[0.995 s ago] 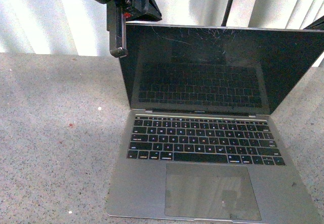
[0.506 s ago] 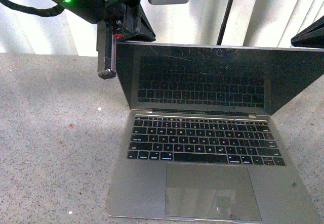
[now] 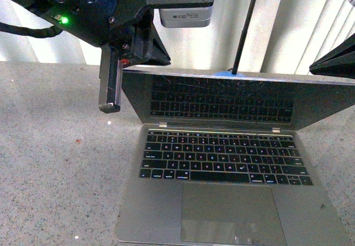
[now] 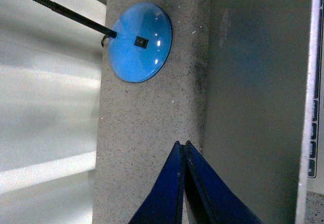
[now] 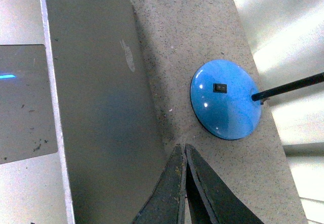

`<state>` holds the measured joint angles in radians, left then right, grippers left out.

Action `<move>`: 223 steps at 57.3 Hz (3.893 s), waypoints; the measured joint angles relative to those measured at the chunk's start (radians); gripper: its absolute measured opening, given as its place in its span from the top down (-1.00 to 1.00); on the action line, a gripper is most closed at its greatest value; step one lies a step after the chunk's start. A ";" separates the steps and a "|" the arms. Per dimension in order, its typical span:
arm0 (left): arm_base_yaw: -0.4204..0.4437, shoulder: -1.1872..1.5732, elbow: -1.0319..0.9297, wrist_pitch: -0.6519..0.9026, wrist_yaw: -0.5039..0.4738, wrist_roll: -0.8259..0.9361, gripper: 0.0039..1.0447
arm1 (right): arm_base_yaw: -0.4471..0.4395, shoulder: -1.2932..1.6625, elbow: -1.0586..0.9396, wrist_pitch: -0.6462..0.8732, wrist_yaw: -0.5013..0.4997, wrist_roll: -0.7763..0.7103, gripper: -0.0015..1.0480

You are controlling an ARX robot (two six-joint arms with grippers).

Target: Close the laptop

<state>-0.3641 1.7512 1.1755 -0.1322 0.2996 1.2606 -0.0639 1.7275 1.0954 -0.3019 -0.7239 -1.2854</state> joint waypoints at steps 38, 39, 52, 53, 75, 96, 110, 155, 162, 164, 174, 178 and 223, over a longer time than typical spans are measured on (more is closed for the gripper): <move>-0.011 -0.013 -0.048 0.000 0.000 0.001 0.94 | 0.038 -0.021 -0.103 0.089 0.000 0.085 0.94; -0.012 -0.014 -0.051 0.000 0.001 0.000 0.94 | 0.039 -0.021 -0.104 0.091 0.000 0.086 0.94; -0.026 -0.023 -0.077 0.014 0.003 0.000 0.94 | 0.043 -0.021 -0.133 0.130 -0.001 0.097 0.94; -0.027 -0.023 -0.080 0.016 0.005 0.000 0.94 | 0.043 -0.021 -0.137 0.133 -0.001 0.098 0.94; -0.039 -0.022 -0.127 0.053 0.007 -0.005 0.94 | 0.049 -0.021 -0.188 0.158 -0.003 0.111 0.94; -0.059 -0.011 -0.175 0.108 0.010 -0.017 0.94 | 0.081 -0.018 -0.247 0.238 -0.008 0.158 0.94; -0.069 0.005 -0.204 0.136 0.012 -0.031 0.94 | 0.093 -0.010 -0.271 0.277 -0.011 0.182 0.94; -0.106 0.061 -0.279 0.232 0.023 -0.069 0.94 | 0.134 0.065 -0.379 0.448 -0.015 0.278 0.94; -0.112 0.076 -0.297 0.259 0.023 -0.076 0.94 | 0.135 0.084 -0.400 0.484 -0.016 0.292 0.94; -0.113 0.079 -0.301 0.264 0.024 -0.077 0.94 | 0.135 0.091 -0.407 0.496 -0.016 0.296 0.94; -0.127 0.108 -0.328 0.309 0.026 -0.095 0.94 | 0.137 0.122 -0.441 0.556 -0.019 0.320 0.94; -0.135 0.124 -0.341 0.330 0.026 -0.105 0.94 | 0.138 0.133 -0.451 0.575 -0.021 0.329 0.94; -0.187 0.216 -0.403 0.439 0.037 -0.166 0.94 | 0.138 0.249 -0.531 0.710 -0.026 0.377 0.94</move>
<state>-0.5514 1.9667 0.7727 0.3069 0.3363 1.0946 0.0742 1.9766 0.5644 0.4084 -0.7502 -0.9089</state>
